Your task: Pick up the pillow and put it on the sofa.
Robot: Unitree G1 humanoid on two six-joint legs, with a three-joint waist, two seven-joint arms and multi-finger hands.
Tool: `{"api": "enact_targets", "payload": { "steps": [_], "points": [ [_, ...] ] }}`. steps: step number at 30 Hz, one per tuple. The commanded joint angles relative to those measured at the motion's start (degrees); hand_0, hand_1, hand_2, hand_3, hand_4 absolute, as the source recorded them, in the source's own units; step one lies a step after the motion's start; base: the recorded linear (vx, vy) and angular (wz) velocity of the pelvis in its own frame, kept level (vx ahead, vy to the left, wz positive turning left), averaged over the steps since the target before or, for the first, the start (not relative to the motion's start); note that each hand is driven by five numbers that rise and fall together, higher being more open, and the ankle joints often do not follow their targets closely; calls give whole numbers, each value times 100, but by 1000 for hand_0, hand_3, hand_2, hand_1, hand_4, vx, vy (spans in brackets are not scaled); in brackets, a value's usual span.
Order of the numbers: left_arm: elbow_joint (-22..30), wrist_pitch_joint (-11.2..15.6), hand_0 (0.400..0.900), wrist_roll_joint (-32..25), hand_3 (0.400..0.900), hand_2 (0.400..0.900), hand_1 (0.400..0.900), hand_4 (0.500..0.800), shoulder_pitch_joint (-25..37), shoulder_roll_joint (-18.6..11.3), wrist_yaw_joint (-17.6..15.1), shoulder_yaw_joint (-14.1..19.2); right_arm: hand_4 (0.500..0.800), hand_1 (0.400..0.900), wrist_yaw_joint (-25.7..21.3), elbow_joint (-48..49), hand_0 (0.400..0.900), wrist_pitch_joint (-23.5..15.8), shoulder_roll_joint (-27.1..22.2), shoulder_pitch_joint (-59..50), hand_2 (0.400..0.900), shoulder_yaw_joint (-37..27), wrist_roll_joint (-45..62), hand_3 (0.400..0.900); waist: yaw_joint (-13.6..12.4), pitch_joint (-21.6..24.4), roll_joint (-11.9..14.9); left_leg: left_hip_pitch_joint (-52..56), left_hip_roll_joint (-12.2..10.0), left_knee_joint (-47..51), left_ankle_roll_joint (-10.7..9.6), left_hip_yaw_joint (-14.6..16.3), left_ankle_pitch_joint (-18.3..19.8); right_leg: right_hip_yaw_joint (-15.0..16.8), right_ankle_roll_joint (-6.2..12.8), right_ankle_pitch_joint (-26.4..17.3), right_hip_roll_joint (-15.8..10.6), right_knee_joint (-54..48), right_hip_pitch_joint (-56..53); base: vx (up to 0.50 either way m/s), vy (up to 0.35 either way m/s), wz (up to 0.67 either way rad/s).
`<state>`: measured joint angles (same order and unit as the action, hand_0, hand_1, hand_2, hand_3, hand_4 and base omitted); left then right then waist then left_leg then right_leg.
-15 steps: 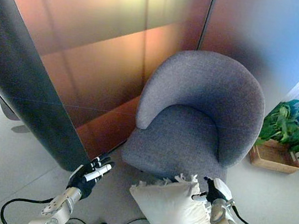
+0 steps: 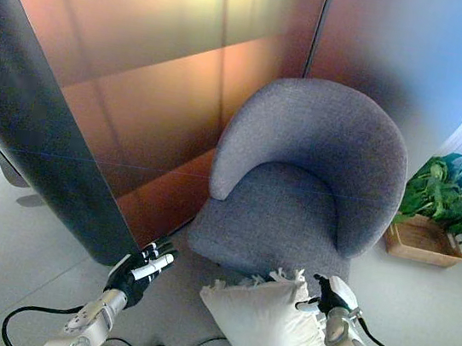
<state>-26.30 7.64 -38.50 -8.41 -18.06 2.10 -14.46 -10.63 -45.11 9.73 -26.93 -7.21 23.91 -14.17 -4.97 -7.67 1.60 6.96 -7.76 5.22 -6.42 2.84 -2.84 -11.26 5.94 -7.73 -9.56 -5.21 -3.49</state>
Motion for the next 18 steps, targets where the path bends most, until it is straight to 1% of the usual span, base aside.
{"api": "enact_targets", "payload": {
  "steps": [1,3,9,13,18],
  "points": [
    [373,463,900,45,900,900,900,800,491,-89,99,-77,800,900,-197,-74,900,-88,-337,-638,900,-182,69,900,-170,-38,59,15,-36,-64,69,-141,124,20,599,105,-463,97,-272,-9,-14,5],
    [398,434,900,18,900,900,900,800,538,-120,88,-79,800,900,-251,-149,900,-99,-322,-704,900,-179,135,900,-186,-118,42,-23,-35,-87,72,-164,121,31,597,97,-466,119,-229,-28,-24,5],
    [423,458,900,-114,900,900,900,800,799,-198,61,-146,800,900,-389,-465,900,-127,-332,-1210,900,-46,370,900,-222,-439,-41,-218,-10,-217,76,-248,123,98,588,87,-506,241,-6,-94,-10,1],
    [489,503,900,-257,900,900,900,800,1015,-248,58,-205,800,900,-443,-582,900,-134,-420,-1578,900,48,486,900,-218,-720,-118,-388,8,-309,66,-281,133,142,581,61,-531,281,163,-123,7,-2],
    [588,557,900,-361,900,900,900,800,1156,-267,64,-252,800,900,-471,-673,900,-150,-503,-1875,900,117,521,900,-202,-946,-175,-543,45,-400,63,-311,148,208,571,31,-538,284,303,-70,11,-4]
  ]
}}
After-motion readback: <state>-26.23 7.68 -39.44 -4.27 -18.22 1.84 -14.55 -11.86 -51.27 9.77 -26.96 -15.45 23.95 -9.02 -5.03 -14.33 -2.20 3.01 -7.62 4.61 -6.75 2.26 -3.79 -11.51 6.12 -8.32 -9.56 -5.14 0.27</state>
